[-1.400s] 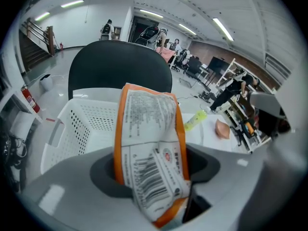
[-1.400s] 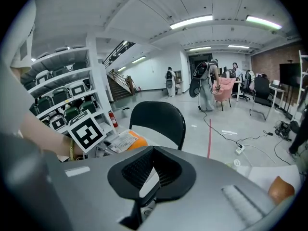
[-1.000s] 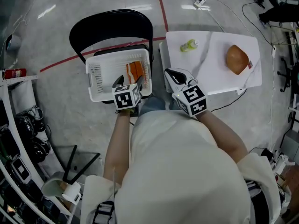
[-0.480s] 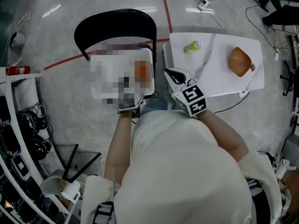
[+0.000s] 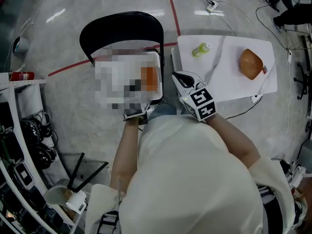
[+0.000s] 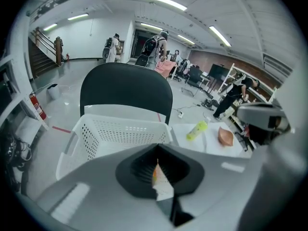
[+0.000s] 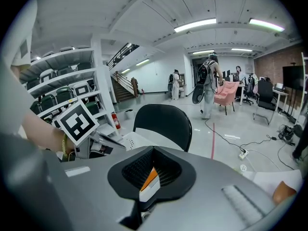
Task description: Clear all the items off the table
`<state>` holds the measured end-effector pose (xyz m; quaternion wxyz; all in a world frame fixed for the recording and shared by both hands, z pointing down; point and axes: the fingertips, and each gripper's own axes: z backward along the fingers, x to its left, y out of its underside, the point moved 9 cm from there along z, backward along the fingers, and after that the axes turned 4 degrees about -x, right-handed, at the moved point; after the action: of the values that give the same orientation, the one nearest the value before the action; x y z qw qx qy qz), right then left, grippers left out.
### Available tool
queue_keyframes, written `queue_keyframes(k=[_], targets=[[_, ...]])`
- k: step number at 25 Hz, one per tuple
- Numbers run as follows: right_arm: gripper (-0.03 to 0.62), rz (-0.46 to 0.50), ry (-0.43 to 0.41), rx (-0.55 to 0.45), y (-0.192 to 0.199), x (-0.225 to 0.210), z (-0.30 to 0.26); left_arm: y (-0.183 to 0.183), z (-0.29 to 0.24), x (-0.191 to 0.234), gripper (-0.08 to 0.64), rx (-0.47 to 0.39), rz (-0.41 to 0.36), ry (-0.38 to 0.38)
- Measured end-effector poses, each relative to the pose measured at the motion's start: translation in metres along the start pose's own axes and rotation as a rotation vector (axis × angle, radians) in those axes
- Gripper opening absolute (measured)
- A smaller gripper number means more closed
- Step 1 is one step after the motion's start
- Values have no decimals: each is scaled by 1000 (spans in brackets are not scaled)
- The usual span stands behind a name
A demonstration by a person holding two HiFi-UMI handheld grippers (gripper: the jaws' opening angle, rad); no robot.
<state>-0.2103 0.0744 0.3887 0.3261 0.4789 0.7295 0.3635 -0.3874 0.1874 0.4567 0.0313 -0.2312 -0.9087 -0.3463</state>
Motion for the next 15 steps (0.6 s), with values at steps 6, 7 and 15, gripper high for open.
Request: queue_keyframes(k=[6, 7, 15], targets=[[-2, -1, 13, -8, 1, 4, 3, -2, 7, -1, 9, -22, -23, 7], [-2, -4, 17, -10, 1, 4, 4, -3, 8, -1, 9, -25, -16, 17], [-2, -34, 60, -20, 8, 7, 11, -5, 15, -10, 9, -33, -34, 74]])
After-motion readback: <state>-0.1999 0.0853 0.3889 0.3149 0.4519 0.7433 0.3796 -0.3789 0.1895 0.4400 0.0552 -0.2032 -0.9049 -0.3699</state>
